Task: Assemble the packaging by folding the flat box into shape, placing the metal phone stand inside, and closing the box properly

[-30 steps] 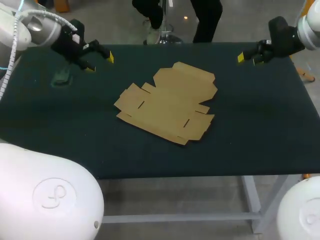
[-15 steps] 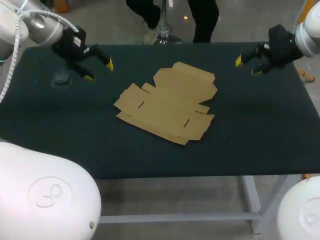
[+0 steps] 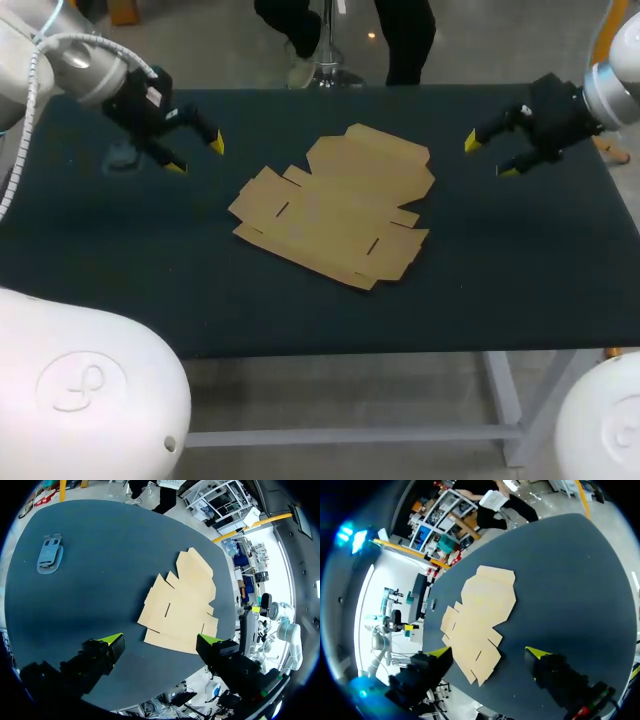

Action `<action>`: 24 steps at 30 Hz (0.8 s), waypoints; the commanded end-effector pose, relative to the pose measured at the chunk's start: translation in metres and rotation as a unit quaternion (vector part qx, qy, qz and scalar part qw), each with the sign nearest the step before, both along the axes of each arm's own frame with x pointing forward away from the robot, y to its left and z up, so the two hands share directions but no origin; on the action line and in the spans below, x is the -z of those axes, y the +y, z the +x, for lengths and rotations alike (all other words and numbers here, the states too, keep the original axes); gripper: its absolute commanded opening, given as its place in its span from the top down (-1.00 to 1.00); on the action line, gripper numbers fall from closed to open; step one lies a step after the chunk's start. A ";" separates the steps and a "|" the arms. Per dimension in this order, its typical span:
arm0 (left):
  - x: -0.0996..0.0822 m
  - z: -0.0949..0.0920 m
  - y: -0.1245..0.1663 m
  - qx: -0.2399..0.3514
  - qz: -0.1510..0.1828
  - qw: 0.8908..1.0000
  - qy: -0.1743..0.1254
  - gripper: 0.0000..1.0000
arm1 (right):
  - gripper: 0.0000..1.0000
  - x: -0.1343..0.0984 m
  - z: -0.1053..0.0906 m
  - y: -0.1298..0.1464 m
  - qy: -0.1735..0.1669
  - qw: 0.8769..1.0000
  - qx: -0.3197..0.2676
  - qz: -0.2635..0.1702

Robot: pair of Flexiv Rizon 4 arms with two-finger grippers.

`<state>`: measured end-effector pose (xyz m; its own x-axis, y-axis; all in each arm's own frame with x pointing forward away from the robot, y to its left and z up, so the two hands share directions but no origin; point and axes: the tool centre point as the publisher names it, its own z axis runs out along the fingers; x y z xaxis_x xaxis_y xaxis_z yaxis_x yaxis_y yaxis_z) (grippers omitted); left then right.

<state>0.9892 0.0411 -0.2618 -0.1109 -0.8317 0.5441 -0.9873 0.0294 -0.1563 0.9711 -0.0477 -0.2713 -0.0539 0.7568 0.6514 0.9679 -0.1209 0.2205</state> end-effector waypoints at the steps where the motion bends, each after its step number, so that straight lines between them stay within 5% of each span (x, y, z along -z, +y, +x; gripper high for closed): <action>1: 0.002 -0.005 0.000 -0.002 0.002 1.000 -0.002 -1.00 | -1.00 0.005 -0.010 0.004 0.003 1.000 0.004 0.003; 16: 0.009 -0.015 0.000 0.004 0.008 1.000 -0.007 -1.00 | -1.00 0.028 -0.041 0.016 0.036 0.999 0.000 0.037; 24: 0.017 -0.018 0.000 0.022 0.007 1.000 -0.021 -1.00 | -1.00 0.028 -0.043 0.016 0.031 0.999 -0.011 0.029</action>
